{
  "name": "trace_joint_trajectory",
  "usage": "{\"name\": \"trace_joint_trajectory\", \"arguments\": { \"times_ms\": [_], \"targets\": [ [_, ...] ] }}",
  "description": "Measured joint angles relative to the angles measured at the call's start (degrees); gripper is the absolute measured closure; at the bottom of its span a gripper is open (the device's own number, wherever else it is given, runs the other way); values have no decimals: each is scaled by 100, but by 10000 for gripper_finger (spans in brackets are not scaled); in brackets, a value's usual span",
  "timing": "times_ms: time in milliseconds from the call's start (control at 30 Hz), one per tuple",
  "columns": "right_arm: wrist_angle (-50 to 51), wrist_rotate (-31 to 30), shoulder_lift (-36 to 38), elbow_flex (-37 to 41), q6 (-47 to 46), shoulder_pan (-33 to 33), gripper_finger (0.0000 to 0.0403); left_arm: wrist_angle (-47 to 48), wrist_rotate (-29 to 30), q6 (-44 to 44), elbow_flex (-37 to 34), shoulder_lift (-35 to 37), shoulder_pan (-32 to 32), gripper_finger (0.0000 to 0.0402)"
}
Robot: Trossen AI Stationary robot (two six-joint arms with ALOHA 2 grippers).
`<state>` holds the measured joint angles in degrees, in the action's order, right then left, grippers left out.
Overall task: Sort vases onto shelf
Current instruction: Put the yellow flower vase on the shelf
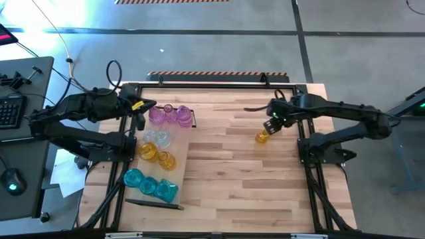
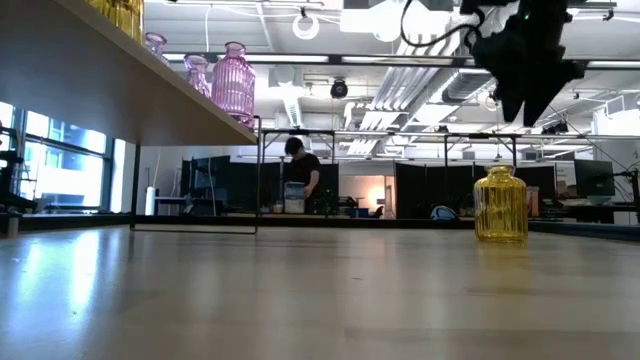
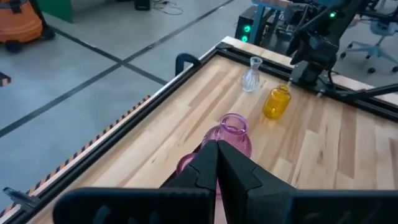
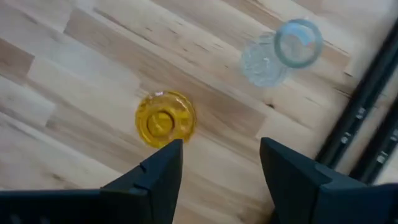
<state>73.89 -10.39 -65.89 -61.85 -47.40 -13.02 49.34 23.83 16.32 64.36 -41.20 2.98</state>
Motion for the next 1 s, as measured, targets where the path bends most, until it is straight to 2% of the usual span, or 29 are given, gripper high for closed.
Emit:
{"name": "trace_joint_trajectory", "arguments": {
  "times_ms": [200, 300, 633, 1000],
  "targets": [
    [-892, 540, -201, 346, 533, -321, 205, 8, 73, 107, 0, -259, 0, 399],
    [-1135, 648, -364, 375, 692, -355, 205, 7, 88, 107, 0, -333, 0, 384],
    [-1129, 919, -1122, 377, 1069, -305, 205, 60, 293, 48, 0, -338, -1, 306],
    [-731, 946, -1156, 378, 992, -308, 206, 57, 399, -48, 0, -342, 0, 295]
  ]
}}
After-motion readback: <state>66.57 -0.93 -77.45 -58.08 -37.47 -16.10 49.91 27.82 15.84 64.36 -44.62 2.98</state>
